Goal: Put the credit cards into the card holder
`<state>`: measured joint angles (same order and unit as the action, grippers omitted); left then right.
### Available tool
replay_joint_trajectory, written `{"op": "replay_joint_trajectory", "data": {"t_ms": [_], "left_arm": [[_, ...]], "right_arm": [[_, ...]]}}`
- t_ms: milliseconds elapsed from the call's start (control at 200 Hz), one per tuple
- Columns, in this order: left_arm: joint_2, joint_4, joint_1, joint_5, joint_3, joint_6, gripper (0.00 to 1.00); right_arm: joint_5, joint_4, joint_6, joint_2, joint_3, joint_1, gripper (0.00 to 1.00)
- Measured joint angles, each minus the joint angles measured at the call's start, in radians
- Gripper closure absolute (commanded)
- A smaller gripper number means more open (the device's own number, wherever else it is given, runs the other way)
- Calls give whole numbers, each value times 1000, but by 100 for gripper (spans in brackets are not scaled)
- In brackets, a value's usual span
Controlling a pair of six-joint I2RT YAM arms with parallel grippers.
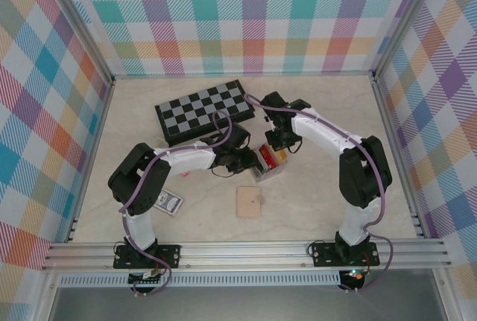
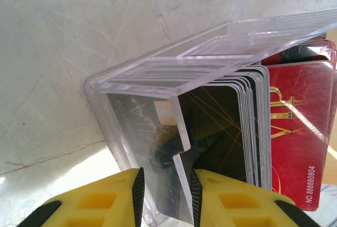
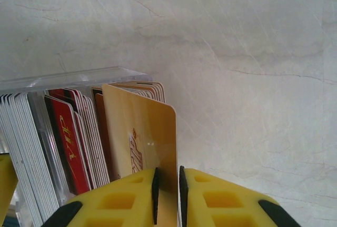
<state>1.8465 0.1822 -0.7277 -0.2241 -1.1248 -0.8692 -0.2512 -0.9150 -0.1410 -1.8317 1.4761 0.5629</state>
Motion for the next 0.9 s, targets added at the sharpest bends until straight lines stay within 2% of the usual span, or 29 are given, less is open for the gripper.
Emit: {"op": "replay_joint_trajectory", "data": {"t_ms": [205, 265, 485, 900], "left_arm": [[0, 0, 0, 0, 0, 0, 70], [0, 0, 0, 0, 0, 0, 70], [0, 0, 0, 0, 0, 0, 70], [0, 0, 0, 0, 0, 3, 68]], "right_arm": [[-10, -7, 0, 0, 5, 2, 83], [-9, -11, -1, 0, 7, 2, 89], [14, -29, -5, 28, 18, 10, 91], [115, -45, -39, 67, 24, 10, 96]]}}
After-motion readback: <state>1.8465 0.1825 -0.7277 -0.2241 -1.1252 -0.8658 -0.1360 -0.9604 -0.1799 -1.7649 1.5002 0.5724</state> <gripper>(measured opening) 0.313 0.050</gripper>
